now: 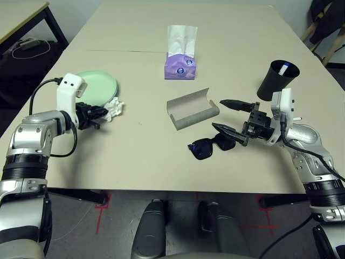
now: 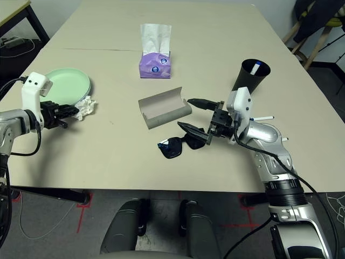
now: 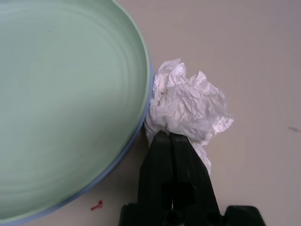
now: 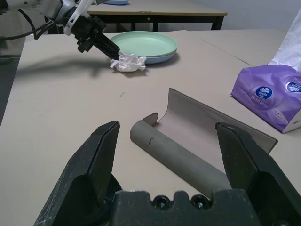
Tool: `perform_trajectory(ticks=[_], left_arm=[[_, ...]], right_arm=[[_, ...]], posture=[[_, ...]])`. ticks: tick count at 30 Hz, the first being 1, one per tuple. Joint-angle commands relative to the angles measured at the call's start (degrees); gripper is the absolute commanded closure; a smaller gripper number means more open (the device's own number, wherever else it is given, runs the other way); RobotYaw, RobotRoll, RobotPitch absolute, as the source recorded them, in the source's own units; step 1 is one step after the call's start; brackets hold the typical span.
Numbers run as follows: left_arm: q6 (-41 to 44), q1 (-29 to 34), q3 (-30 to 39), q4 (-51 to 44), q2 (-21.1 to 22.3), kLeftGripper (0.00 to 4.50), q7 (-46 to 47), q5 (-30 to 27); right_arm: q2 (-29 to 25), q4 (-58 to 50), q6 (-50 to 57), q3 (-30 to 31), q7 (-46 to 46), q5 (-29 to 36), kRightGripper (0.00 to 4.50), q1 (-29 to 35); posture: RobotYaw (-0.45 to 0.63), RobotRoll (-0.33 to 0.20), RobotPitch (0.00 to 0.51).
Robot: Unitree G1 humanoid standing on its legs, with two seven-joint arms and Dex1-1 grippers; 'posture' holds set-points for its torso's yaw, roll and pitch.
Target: Organize and tidy the items on the table.
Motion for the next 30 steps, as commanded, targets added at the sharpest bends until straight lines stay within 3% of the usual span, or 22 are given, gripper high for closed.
perform_trajectory(ticks=[1, 12, 18, 24, 27, 30], left_arm=[[1.2, -1.0, 1.1, -0.8, -0.5, 4.47, -0.7, -0.9], [13.5, -6.8, 8.0, -7.0, 1.4, 4.47, -1.6, -9.2], [3.6, -14.3, 8.2, 5.0, 1.4, 4.47, 5.7, -3.2], [-4.3, -18.1, 7.3, 15.5, 0.2, 4.47, 9.0, 1.0], [-6.6, -18.7, 6.7, 17.9, -0.2, 3.81, 9.3, 2.3], [-7.3, -18.9, 6.6, 18.8, -0.5, 2.73, 9.2, 2.7]], right_arm=[[-0.3, -0.7, 0.6, -0.3, -0.2, 0.3, 0.00, -0.1], [-0.4, -0.3, 0.9, -0.2, -0.3, 0.2, 0.00, -0.4], [0.1, 0.1, 0.9, 0.1, -0.3, 0.1, 0.00, -1.0], [0.1, 0.3, 0.8, 0.1, -0.4, 0.1, 0.00, -1.4], [0.2, 0.5, 0.8, -0.4, -1.0, 0.0, 0.00, -1.5], [0.2, 0.5, 0.9, -0.5, -1.3, 0.1, 0.00, -1.5]], posture=[[0.09, 0.000, 0.128], [0.10, 0.000, 0.131], [0.11, 0.000, 0.133], [0.10, 0.000, 0.134], [0.10, 0.000, 0.134], [0.10, 0.000, 0.134]])
